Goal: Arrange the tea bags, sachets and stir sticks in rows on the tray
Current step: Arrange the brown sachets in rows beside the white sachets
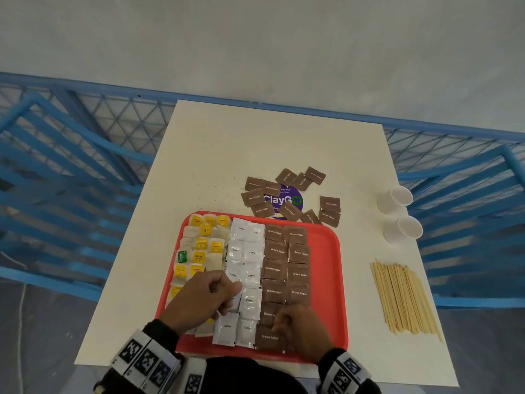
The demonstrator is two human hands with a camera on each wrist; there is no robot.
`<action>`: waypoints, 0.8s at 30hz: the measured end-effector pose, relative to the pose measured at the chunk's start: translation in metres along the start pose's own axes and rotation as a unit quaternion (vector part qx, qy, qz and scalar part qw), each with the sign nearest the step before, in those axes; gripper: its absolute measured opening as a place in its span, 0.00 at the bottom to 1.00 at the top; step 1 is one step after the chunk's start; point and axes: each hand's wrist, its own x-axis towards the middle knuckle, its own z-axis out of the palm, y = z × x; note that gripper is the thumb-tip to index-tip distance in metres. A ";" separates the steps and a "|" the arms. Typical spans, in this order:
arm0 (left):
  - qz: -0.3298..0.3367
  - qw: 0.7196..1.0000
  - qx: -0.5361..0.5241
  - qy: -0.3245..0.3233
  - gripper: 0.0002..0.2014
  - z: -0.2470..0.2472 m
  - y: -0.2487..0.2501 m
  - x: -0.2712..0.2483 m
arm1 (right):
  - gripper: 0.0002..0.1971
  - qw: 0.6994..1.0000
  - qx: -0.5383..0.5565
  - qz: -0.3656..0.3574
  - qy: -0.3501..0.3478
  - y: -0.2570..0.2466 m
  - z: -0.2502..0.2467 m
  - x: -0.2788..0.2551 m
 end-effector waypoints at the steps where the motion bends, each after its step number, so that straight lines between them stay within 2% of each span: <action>1: 0.001 1.000 0.002 0.002 0.15 0.000 0.000 0.001 | 0.14 1.000 0.001 0.005 0.003 0.000 0.001 0.000; 4: 0.004 1.000 0.010 0.005 0.15 0.001 -0.001 0.004 | 0.12 1.000 -0.021 0.003 0.001 -0.005 0.002 -0.001; 7: -0.002 1.000 0.017 0.003 0.16 -0.002 -0.002 0.009 | 0.14 1.000 -0.014 -0.003 0.026 -0.010 -0.008 -0.002; 12: 0.009 0.996 0.085 0.026 0.18 -0.012 0.009 0.029 | 0.11 0.996 0.017 -0.010 0.085 -0.023 -0.079 0.029; 17: 0.071 0.974 0.198 0.082 0.20 -0.033 0.040 0.081 | 0.14 0.977 -0.032 0.099 0.187 0.004 -0.171 0.105; 21: 0.076 0.950 0.279 0.118 0.20 -0.046 0.066 0.137 | 0.09 0.962 -0.036 0.176 0.204 0.026 -0.212 0.158; 22: 0.072 0.946 0.290 0.126 0.19 -0.048 0.072 0.150 | 0.10 0.958 -0.034 0.194 0.207 0.032 -0.216 0.169; 24: 0.064 0.941 0.302 0.136 0.16 -0.049 0.080 0.175 | 0.20 0.959 -0.043 0.199 0.196 0.040 -0.220 0.187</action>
